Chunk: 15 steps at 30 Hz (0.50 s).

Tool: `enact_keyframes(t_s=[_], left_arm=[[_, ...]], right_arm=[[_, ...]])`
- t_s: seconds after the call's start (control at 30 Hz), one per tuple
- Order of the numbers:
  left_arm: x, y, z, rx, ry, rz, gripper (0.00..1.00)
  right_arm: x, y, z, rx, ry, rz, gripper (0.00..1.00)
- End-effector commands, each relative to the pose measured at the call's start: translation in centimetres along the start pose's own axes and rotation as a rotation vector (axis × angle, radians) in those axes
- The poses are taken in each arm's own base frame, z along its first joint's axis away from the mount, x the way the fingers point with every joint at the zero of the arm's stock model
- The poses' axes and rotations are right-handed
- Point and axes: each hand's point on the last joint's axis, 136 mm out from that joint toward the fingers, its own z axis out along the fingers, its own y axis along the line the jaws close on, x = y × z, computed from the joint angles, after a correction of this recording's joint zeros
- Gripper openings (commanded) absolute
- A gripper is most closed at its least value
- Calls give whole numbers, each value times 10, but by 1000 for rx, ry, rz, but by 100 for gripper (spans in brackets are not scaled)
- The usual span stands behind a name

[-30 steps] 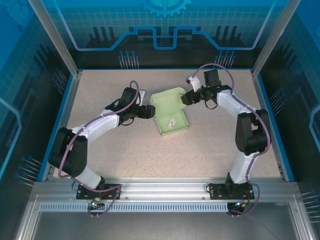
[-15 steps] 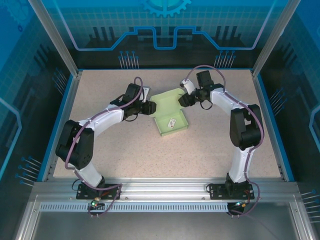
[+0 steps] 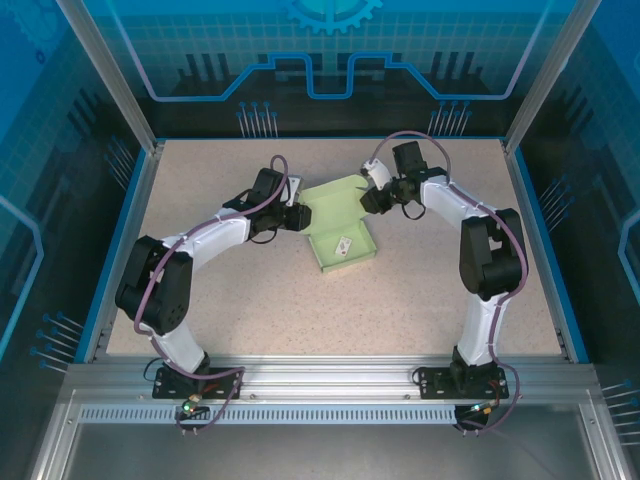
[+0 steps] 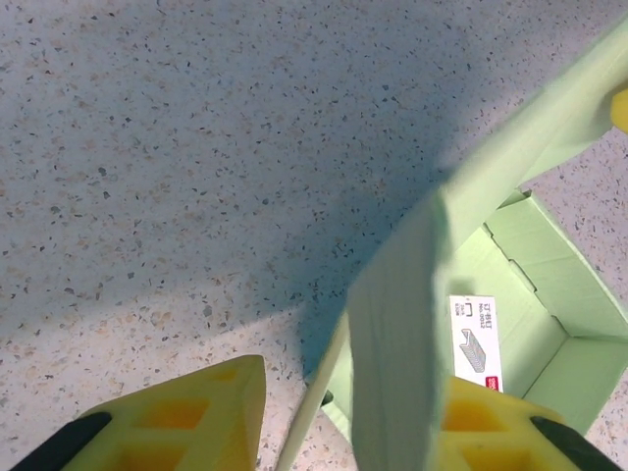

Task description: Fold the paper box

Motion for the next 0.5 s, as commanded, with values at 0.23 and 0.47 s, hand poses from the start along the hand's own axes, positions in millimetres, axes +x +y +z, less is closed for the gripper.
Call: enact_keyframes(t_s=[0.23,0.47], left_arm=[[-1,-2,-10,-23,-3,2,26],[4,-2,-10,-32,0,4,23]], right_arm=[[-7,9,-14,64,-29,-15,11],[-11,15,-22,119,-87,1,4]])
